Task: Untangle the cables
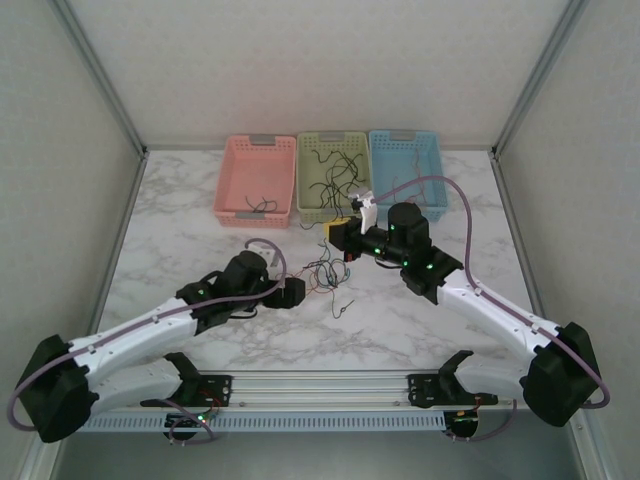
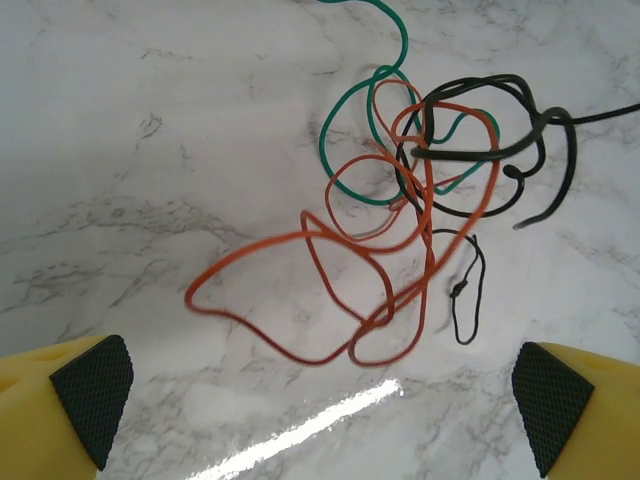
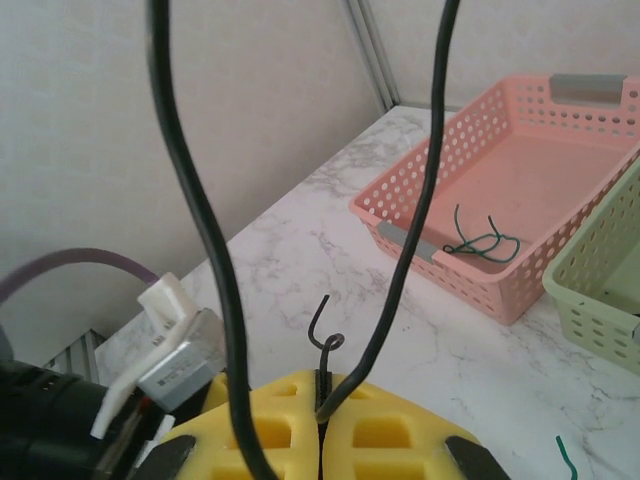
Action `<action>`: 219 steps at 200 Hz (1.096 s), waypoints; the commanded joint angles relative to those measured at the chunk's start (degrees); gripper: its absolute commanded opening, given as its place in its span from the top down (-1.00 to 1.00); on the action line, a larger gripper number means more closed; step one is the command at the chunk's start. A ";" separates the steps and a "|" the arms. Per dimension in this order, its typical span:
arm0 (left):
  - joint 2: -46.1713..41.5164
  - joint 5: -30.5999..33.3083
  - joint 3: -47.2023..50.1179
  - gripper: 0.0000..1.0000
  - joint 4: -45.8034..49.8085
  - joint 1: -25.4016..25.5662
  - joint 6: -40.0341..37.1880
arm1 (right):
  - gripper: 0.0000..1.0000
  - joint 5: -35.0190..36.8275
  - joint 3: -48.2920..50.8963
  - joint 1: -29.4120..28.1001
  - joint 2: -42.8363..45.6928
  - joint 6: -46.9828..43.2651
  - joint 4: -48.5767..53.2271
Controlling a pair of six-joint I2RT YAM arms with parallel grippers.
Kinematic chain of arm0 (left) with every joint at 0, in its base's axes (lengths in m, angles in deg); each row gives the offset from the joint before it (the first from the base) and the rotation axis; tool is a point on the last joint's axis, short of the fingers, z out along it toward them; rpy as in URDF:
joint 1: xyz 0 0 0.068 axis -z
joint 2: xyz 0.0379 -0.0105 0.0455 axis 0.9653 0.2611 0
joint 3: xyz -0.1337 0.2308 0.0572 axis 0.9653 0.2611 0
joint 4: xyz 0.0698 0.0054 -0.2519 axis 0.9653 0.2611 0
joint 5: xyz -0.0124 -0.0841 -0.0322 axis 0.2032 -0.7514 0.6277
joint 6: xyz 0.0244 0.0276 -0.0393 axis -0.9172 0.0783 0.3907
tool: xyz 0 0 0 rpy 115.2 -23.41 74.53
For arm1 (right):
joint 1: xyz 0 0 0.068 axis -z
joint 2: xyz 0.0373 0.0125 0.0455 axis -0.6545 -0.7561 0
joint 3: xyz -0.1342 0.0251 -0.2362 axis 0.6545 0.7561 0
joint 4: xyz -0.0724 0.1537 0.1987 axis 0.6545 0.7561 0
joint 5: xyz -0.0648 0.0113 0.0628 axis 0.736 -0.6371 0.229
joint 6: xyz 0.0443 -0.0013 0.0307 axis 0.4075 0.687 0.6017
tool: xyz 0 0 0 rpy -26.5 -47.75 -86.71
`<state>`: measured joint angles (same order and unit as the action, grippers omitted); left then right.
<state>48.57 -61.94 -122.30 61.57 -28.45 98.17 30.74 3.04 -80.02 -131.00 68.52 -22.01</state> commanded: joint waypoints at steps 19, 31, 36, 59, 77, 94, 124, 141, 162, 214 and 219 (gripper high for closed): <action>8.68 -1.74 -3.32 -0.91 -8.12 0.21 -3.88 | 1.00 -1.18 -1.64 0.38 1.97 0.21 0.86; 10.26 -2.29 -3.66 -0.80 -9.23 0.26 -4.17 | 1.00 -1.08 -1.74 0.37 2.23 0.07 1.46; 10.66 -2.04 -3.86 -0.73 -9.12 0.26 -4.20 | 1.00 -1.06 -1.89 0.46 2.30 -0.08 1.85; 10.49 0.44 -3.99 -0.01 -7.59 0.26 -3.65 | 1.00 -0.30 -2.39 0.77 3.08 -0.39 3.62; 9.56 3.87 -4.39 0.87 -3.71 0.26 -2.92 | 1.00 0.39 -3.36 1.69 3.93 -0.30 5.83; 8.08 9.87 -6.21 1.00 2.87 0.26 -1.70 | 1.00 1.55 -4.67 3.22 5.45 -0.52 8.60; 1.46 22.07 -10.77 1.00 17.77 0.00 2.14 | 1.00 5.26 -7.22 9.79 9.16 0.04 15.27; -3.09 26.23 -13.63 1.00 25.33 -0.43 4.76 | 1.00 8.81 -8.60 14.35 10.72 0.18 20.45; -8.44 30.52 -17.06 1.00 33.59 -1.19 6.69 | 1.00 14.74 -9.22 19.16 12.04 0.83 25.85; -16.99 33.11 -20.89 1.00 42.53 -2.81 6.78 | 1.00 21.09 -5.09 26.32 14.19 3.59 28.05; -17.04 33.57 -21.21 1.00 43.33 -2.82 6.86 | 1.00 21.96 -5.18 26.58 14.18 3.54 28.48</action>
<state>32.48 -32.26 -141.82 96.06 -30.51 103.43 47.75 -3.52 -54.95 -117.67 70.48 3.83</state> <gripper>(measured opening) 0.059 0.058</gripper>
